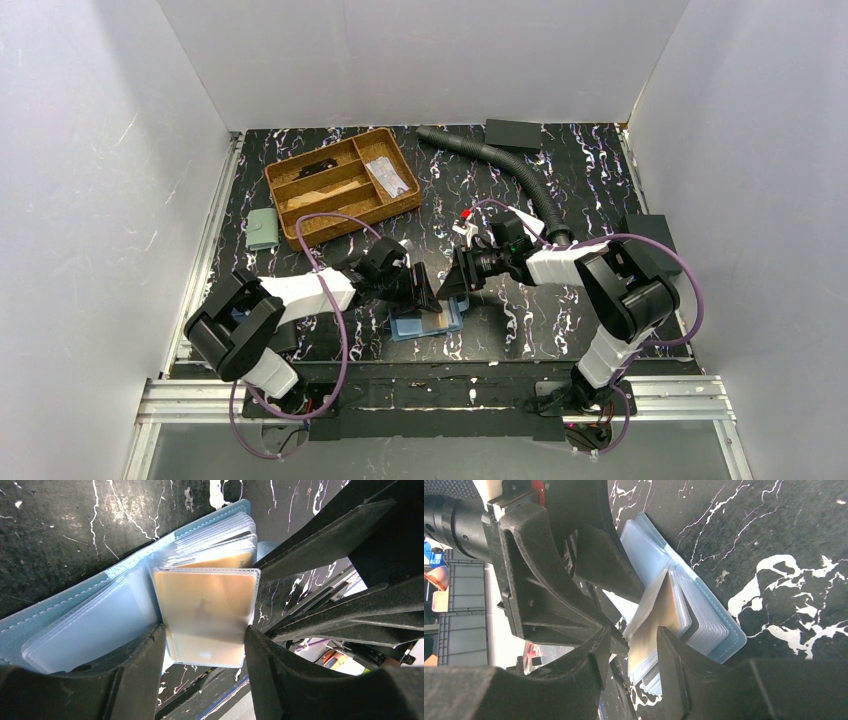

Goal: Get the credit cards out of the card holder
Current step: Remove the credit card from the card holder.

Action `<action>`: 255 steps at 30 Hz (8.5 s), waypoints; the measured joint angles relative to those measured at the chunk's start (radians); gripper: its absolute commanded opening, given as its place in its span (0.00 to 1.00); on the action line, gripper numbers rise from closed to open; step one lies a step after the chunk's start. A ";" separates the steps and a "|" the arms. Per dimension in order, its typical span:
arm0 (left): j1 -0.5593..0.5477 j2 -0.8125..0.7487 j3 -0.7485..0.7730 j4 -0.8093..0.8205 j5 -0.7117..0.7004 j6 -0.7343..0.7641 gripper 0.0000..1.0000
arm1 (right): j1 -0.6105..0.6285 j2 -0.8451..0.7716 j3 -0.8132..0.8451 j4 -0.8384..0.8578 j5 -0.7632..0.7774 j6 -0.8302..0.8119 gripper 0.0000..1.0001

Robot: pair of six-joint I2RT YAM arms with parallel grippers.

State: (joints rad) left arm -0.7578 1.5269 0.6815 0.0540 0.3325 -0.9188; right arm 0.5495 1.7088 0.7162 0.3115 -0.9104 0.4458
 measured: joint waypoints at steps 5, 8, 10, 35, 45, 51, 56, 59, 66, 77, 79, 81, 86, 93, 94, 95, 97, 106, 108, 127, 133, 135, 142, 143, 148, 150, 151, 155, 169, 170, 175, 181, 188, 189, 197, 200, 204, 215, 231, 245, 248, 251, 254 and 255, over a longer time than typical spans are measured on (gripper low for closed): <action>0.005 -0.016 -0.021 0.013 0.010 0.003 0.33 | 0.001 0.000 0.000 0.002 -0.006 0.005 0.51; 0.008 -0.027 -0.033 0.013 0.013 0.003 0.33 | 0.001 0.000 0.000 0.014 -0.028 0.024 0.52; 0.010 -0.035 -0.039 0.009 0.013 0.003 0.33 | 0.001 0.000 0.000 0.028 -0.046 0.036 0.52; 0.042 -0.068 -0.082 0.030 0.053 0.007 0.33 | 0.038 0.069 0.011 0.075 -0.076 0.102 0.49; 0.043 -0.068 -0.083 0.032 0.061 0.013 0.47 | 0.062 0.075 0.029 0.074 -0.084 0.106 0.49; 0.042 -0.076 -0.087 0.027 0.064 0.013 0.60 | 0.069 0.075 0.030 0.077 -0.086 0.120 0.49; 0.042 -0.098 -0.099 0.012 0.061 0.011 0.65 | 0.073 0.084 0.030 0.097 -0.112 0.158 0.48; 0.041 -0.105 -0.099 0.001 0.057 0.011 0.65 | 0.073 0.097 0.030 0.118 -0.129 0.182 0.48; 0.037 -0.105 -0.099 -0.003 0.053 0.011 0.65 | 0.075 0.108 0.030 0.152 -0.146 0.230 0.47; 0.034 -0.119 -0.097 -0.040 0.029 0.020 0.64 | 0.085 0.170 0.031 0.279 -0.189 0.383 0.46; 0.034 -0.125 -0.097 -0.053 0.022 0.022 0.62 | 0.090 0.178 0.034 0.304 -0.193 0.407 0.46; 0.033 -0.128 -0.097 -0.062 0.018 0.025 0.57 | 0.096 0.185 0.037 0.341 -0.194 0.442 0.46; 0.019 -0.139 -0.097 -0.075 0.002 0.025 0.49 | 0.121 0.193 0.056 0.397 -0.192 0.470 0.49; 0.014 -0.180 -0.107 -0.062 -0.012 0.023 0.39 | 0.118 0.194 0.071 0.397 -0.189 0.467 0.52; 0.014 -0.182 -0.112 -0.059 -0.012 0.024 0.39 | 0.117 0.195 0.072 0.396 -0.188 0.467 0.52; 0.014 -0.183 -0.116 -0.058 -0.011 0.024 0.39 | 0.116 0.196 0.074 0.397 -0.187 0.467 0.52; 0.013 -0.183 -0.122 -0.058 -0.012 0.023 0.38 | 0.112 0.196 0.074 0.396 -0.186 0.467 0.52; 0.013 -0.222 -0.131 -0.109 -0.049 0.025 0.34 | 0.091 0.196 0.082 0.376 -0.188 0.426 0.52; 0.014 -0.246 -0.132 -0.136 -0.066 0.025 0.34 | 0.088 0.196 0.098 0.334 -0.187 0.386 0.52; 0.083 -0.378 -0.211 -0.177 -0.084 0.011 0.00 | 0.087 0.213 0.172 -0.002 -0.150 0.084 0.49; 0.098 -0.446 -0.263 -0.085 -0.047 0.023 0.00 | 0.085 0.209 0.279 -0.236 -0.226 -0.162 0.54; 0.099 -0.486 -0.281 -0.051 -0.039 0.031 0.00 | 0.085 0.187 0.348 -0.391 -0.256 -0.329 0.55; 0.101 -0.486 -0.280 0.095 0.007 0.061 0.00 | 0.078 0.005 0.339 -0.475 -0.304 -0.487 0.55; 0.101 -0.478 -0.278 0.117 0.013 0.063 0.00 | 0.075 0.000 0.334 -0.470 -0.307 -0.487 0.55; 0.101 -0.466 -0.272 0.186 0.026 0.072 0.00 | 0.031 0.011 0.316 -0.466 -0.314 -0.467 0.55; 0.101 -0.465 -0.272 0.216 0.029 0.074 0.00 | 0.003 0.016 0.300 -0.441 -0.323 -0.437 0.55; 0.101 -0.463 -0.272 0.232 0.031 0.075 0.00 | -0.006 0.020 0.290 -0.424 -0.327 -0.416 0.55; 0.101 -0.456 -0.279 0.304 0.037 0.074 0.00 | -0.028 0.042 0.259 -0.349 -0.339 -0.342 0.54; 0.101 -0.449 -0.306 0.452 0.058 0.062 0.00 | -0.024 0.072 0.243 -0.226 -0.403 -0.202 0.51; 0.102 -0.447 -0.311 0.466 0.061 0.059 0.00 | -0.024 0.072 0.243 -0.226 -0.410 -0.201 0.50; 0.101 -0.430 -0.319 0.516 0.076 0.042 0.00 | -0.024 0.072 0.253 -0.276 -0.446 -0.241 0.44; 0.103 -0.426 -0.332 0.583 0.085 0.018 0.00 | -0.029 0.106 0.361 -0.528 -0.486 -0.454 0.33; 0.103 -0.426 -0.348 0.613 0.098 0.002 0.00 | -0.031 0.119 0.382 -0.659 -0.499 -0.569 0.08; 0.103 -0.426 -0.348 0.617 0.101 -0.002 0.00 | -0.032 0.119 0.382 -0.665 -0.499 -0.579 0.01; 0.116 -0.428 -0.365 0.636 0.095 -0.029 0.33 | -0.030 0.119 0.383 -0.684 -0.497 -0.599 0.01; 0.134 -0.433 -0.375 0.646 0.095 -0.048 0.30 | -0.030 0.119 0.383 -0.684 -0.485 -0.601 0.01; 0.150 -0.436 -0.381 0.648 0.097 -0.068 0.15 | -0.030 0.119 0.382 -0.676 -0.468 -0.587 0.01; 0.175 -0.436 -0.395 0.652 0.113 -0.085 0.00 | -0.030 0.119 0.333 -0.506 -0.439 -0.421 0.01; 0.248 -0.405 -0.484 0.675 0.112 -0.096 0.00 | -0.032 0.177 0.286 -0.380 -0.336 -0.290 0.01; 0.345 -0.177 -0.564 0.704 0.124 -0.088 0.00 | -0.052 0.286 0.328 -0.536 -0.189 -0.405 0.01; 0.352 -0.179 -0.564 0.701 0.129 -0.092 0.05 | -0.053 0.285 0.332 -0.550 -0.193 -0.431 0.01; 0.357 -0.225 -0.565 0.649 0.122 -0.095 0.14 | -0.056 0.281 0.335 -0.560 -0.200 -0.455 0.01; 0.357 -0.315 -0.565 0.555 0.100 -0.092 0.23 | -0.063 0.270 0.335 -0.576 -0.206 -0.478 0.01; 0.359 -0.352 -0.565 0.514 0.090 -0.091 0.26 | -0.065 0.267 0.336 -0.580 -0.208 -0.484 0.01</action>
State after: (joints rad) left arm -0.3992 1.1744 0.1169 0.5678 0.4221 -1.0096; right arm 0.4843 1.9755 1.0519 -0.2687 -1.1179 -0.0380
